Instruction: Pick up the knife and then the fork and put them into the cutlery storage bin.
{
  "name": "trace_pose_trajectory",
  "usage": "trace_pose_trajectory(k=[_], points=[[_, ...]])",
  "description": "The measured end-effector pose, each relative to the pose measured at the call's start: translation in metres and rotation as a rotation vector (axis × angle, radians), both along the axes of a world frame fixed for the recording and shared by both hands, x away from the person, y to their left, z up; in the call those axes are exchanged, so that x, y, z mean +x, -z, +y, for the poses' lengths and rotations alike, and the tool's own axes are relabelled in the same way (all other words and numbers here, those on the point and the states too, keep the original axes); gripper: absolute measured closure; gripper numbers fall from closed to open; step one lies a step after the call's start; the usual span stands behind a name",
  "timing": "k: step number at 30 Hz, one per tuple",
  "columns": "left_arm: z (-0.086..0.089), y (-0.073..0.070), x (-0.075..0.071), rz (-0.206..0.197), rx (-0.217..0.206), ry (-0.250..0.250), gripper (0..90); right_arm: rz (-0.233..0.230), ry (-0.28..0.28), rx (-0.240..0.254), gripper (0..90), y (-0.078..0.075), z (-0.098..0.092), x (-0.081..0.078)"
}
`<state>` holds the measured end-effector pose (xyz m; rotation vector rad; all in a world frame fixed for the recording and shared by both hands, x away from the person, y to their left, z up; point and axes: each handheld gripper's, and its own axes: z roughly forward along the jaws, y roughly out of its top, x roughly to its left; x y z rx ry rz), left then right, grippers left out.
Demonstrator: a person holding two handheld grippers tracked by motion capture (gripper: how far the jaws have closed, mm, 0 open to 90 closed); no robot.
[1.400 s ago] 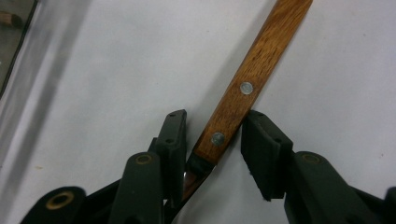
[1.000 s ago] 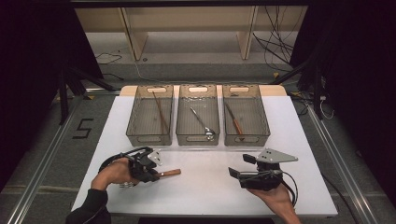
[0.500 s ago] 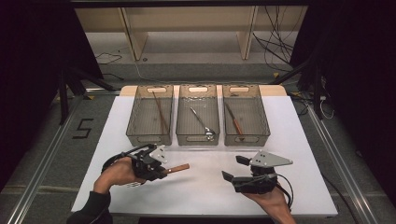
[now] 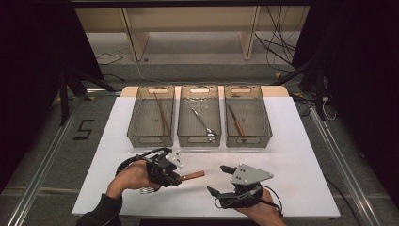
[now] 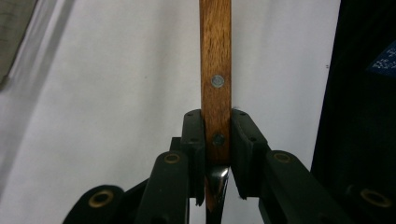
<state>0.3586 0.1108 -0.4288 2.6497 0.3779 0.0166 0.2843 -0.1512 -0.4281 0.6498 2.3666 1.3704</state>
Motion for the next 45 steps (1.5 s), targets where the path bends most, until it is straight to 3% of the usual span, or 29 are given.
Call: trace_pose_trajectory(k=[7, 17, 24, 30, 31, 39, 45], points=[[-0.017, -0.001, -0.002, 0.031, 0.021, 0.030, 76.8, -0.107, -0.030, -0.116, 26.5, 0.004, 0.020, -0.010], [-0.028, -0.005, -0.005, 0.056, 0.016, 0.039, 76.8, -0.360, -0.063, -0.381, 33.7, 0.019, 0.049, -0.022], [-0.030, -0.005, -0.008, 0.060, 0.026, 0.048, 76.8, -0.486, -0.080, -0.543, 45.1, 0.034, 0.065, -0.029], [-0.033, -0.006, -0.010, 0.065, 0.026, 0.052, 76.8, -0.598, -0.084, -0.640, 53.2, 0.042, 0.071, -0.031], [-0.033, -0.006, -0.010, 0.066, 0.027, 0.051, 76.8, -0.594, -0.064, -0.641, 54.5, 0.043, 0.073, -0.032], [-0.032, -0.009, -0.011, 0.075, 0.021, 0.054, 76.8, -0.703, -0.099, -0.733, 64.1, 0.052, 0.079, -0.033], [-0.034, -0.008, -0.011, 0.087, 0.014, 0.058, 76.7, -0.764, -0.085, -0.768, 72.4, 0.056, 0.081, -0.035]])
